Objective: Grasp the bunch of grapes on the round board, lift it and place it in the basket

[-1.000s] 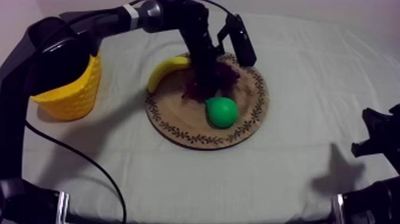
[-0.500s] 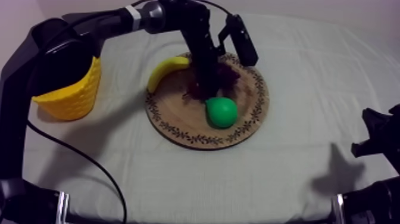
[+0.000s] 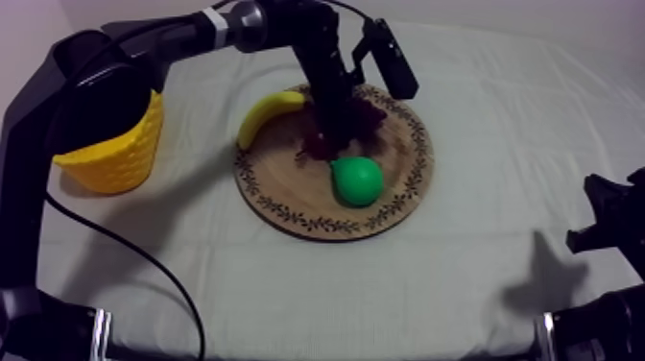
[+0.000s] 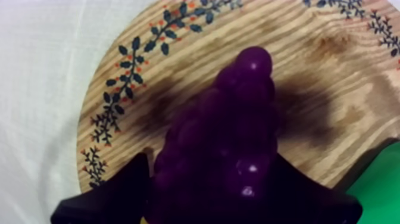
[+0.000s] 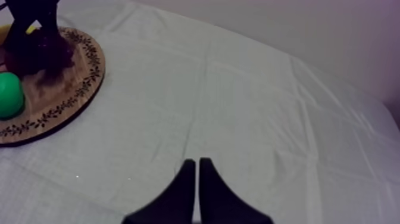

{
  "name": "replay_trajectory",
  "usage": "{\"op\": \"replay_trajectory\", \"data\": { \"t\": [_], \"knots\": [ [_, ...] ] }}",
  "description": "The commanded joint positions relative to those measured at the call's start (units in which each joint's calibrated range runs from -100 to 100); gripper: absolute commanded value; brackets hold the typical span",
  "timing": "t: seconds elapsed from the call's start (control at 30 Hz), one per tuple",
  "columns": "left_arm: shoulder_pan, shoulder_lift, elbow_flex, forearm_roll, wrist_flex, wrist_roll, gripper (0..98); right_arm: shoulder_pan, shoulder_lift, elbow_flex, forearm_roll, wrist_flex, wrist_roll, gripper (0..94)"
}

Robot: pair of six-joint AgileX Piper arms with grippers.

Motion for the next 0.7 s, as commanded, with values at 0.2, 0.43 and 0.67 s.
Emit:
{"op": "replay_trajectory", "data": {
  "t": [0.2,0.43,0.67],
  "knots": [
    [0.07,-1.34,1.67,0.04,-1.50,-0.12,38.8,-0.02,-0.01,0.04,0.00,-0.03,-0.02,0.2],
    [1.21,-7.56,9.48,-0.88,-7.57,-0.08,38.9,-0.02,-0.01,0.04,0.00,-0.03,-0.01,0.2],
    [1.83,-17.93,20.04,-1.32,-13.80,1.38,40.2,-0.02,-0.01,0.04,0.00,-0.03,-0.02,0.2]
  ]
}}
